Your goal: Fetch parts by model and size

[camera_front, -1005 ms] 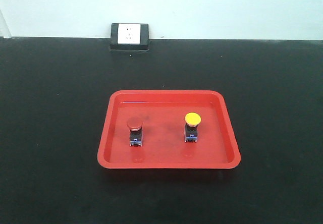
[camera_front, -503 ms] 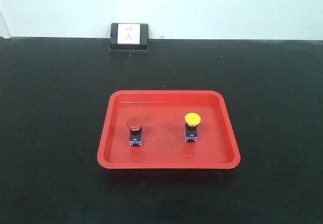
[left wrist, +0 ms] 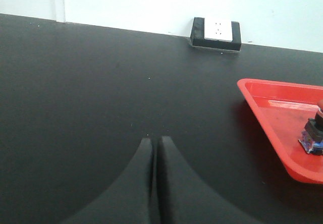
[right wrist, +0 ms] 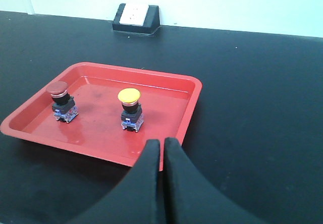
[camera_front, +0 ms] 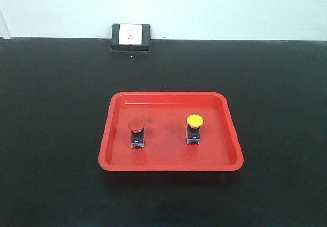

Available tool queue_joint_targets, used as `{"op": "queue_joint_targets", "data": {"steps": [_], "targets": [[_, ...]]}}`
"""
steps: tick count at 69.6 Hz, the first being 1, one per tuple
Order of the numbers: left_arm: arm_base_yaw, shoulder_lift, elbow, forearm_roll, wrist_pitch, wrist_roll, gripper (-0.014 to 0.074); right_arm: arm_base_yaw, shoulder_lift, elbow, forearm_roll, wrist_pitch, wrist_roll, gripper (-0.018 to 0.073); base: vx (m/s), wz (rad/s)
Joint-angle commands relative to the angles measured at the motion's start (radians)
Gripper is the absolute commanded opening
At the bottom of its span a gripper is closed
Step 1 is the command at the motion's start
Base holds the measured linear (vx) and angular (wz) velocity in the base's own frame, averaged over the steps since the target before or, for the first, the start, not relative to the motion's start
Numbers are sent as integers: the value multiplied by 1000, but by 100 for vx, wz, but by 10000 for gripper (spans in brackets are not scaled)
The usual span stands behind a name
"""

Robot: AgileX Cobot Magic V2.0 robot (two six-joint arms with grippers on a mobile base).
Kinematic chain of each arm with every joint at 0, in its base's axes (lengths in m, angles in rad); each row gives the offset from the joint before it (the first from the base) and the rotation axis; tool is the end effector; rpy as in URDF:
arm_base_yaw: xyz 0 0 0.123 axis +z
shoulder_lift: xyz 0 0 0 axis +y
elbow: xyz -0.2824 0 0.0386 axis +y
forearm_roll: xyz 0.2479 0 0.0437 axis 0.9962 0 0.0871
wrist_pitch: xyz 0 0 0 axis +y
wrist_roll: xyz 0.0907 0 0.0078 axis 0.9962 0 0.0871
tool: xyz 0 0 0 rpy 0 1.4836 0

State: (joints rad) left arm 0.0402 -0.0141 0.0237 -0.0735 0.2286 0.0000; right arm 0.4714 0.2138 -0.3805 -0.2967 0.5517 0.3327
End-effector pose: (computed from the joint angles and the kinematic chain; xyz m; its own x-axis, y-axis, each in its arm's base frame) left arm 0.0554 0.0007 0.1852 -0.1476 -0.0775 -0.9860 -0.0344 0.9967 -0.0732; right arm 0.0562 0.0129 0.2801 -0.2686 -0.0505 -0.9619 -0.2975 0.9542 0.0330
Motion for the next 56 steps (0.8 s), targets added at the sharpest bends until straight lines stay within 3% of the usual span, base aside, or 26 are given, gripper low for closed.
{"op": "queue_joint_targets", "data": {"steps": [1, 11, 26, 37, 46, 56], "targets": [[3, -6, -4, -9, -78, 0, 2, -4, 9, -25, -20, -67, -8, -9, 0, 0], [3, -6, -4, -9, -78, 0, 2, -4, 9, -25, -22, -67, -11, -9, 0, 0], [3, -6, -4, -9, -78, 0, 2, -4, 9, -25, -104, -65, -14, -9, 0, 0], [3, -6, -4, -9, -78, 0, 2, -11, 9, -25, -118, -131, -13, -9, 0, 0], [3, -6, -4, -9, -78, 0, 2, -74, 9, -25, -81, -231, -11, -9, 0, 0], [3, -6, -4, -9, -78, 0, 2, -212, 9, -5, 5, -300, -45, -8, 0, 0]]}}
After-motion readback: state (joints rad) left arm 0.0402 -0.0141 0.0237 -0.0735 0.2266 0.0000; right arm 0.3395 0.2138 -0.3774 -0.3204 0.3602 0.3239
